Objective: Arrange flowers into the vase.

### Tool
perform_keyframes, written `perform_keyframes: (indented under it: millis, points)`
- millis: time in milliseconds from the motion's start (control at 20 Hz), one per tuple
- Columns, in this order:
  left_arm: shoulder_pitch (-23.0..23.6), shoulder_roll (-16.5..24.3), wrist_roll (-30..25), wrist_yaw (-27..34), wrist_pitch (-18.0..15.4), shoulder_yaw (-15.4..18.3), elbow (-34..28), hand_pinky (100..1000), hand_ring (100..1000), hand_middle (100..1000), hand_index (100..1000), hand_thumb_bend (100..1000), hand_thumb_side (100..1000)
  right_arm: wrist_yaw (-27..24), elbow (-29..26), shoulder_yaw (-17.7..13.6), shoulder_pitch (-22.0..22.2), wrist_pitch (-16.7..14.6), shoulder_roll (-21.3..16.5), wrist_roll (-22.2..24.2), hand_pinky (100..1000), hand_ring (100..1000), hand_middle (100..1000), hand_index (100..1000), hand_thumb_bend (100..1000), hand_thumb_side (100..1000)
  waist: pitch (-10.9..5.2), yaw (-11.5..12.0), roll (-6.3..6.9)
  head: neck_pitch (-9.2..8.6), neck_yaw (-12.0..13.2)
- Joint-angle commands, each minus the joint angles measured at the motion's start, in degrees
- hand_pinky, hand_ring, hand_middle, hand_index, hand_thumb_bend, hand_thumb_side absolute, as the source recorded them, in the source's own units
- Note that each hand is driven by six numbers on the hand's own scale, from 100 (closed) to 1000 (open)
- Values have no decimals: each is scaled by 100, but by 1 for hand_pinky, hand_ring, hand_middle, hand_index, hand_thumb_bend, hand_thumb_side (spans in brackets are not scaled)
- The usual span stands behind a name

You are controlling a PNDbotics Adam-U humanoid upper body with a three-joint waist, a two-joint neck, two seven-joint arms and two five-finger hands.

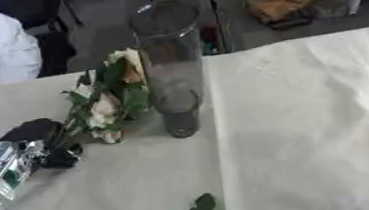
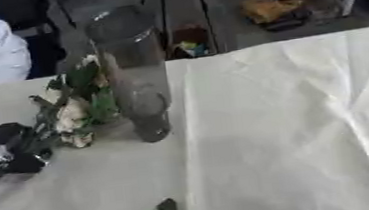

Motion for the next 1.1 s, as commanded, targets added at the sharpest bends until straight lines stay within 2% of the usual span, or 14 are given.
perform_keyframes:
  millis: [50,100,450,550,600,650,700,750,800,850,900,950,1100]
  points:
    - [-15,86,-194,210,-50,-26,33,289,421,461,669,100,431,-4,-103,-2,-15,25,-44,-24,760,719,438,857,100,849,-100,-8,-6,-65,9]
    - [-17,86,-227,256,-54,-20,28,247,383,427,644,100,419,3,-103,-1,-12,33,-42,-26,761,720,437,857,100,848,-100,-8,-6,-64,8]
    - [-63,106,-265,189,-64,-48,21,119,255,308,536,100,366,13,-103,-4,-11,56,-30,-52,762,719,437,858,100,846,-106,-13,-2,-81,20]
    - [-82,94,-231,75,-77,-68,50,100,197,249,474,100,345,11,-103,1,-13,60,-29,-54,762,719,437,856,100,847,-106,-17,-1,-91,20]
    - [-91,85,-206,19,-82,-75,64,100,155,205,415,100,337,10,-103,2,-12,61,-27,-52,763,719,436,857,100,847,-105,-18,-1,-96,19]
    - [-99,77,-168,-45,-82,-80,75,100,155,205,415,100,337,10,-103,2,-11,62,-26,-50,763,719,436,857,100,847,-103,-18,0,-100,20]
    - [-105,73,-132,-102,-82,-85,86,100,100,119,302,100,333,10,-103,1,-10,63,-25,-48,764,719,434,857,100,847,-102,-19,1,-100,19]
    - [-117,84,-73,-171,-70,-99,86,100,100,103,282,100,333,9,-103,0,-10,65,-24,-48,764,719,434,857,100,848,-101,-23,2,-97,18]
    - [-120,83,-2,-248,-63,-114,92,100,100,100,223,100,343,7,-103,-1,-10,66,-23,-48,764,720,435,857,100,847,-100,-26,2,-95,21]
    - [-122,73,71,-328,-66,-127,102,100,100,100,198,131,369,6,-103,0,-11,67,-23,-46,764,720,434,857,100,847,-99,-28,3,-96,23]
    - [-126,60,133,-405,-82,-139,112,100,100,100,171,231,419,5,-103,2,-9,69,-22,-42,765,720,433,858,100,847,-98,-29,4,-95,22]
    - [-131,49,187,-478,-108,-148,120,100,100,100,158,247,444,4,-103,3,-8,73,-20,-36,765,720,433,858,100,847,-98,-30,5,-95,23]
    - [-143,31,335,-685,-168,-153,161,100,100,100,115,387,449,4,-103,-2,-2,80,-14,-29,766,721,433,858,100,848,-99,-34,4,-102,27]
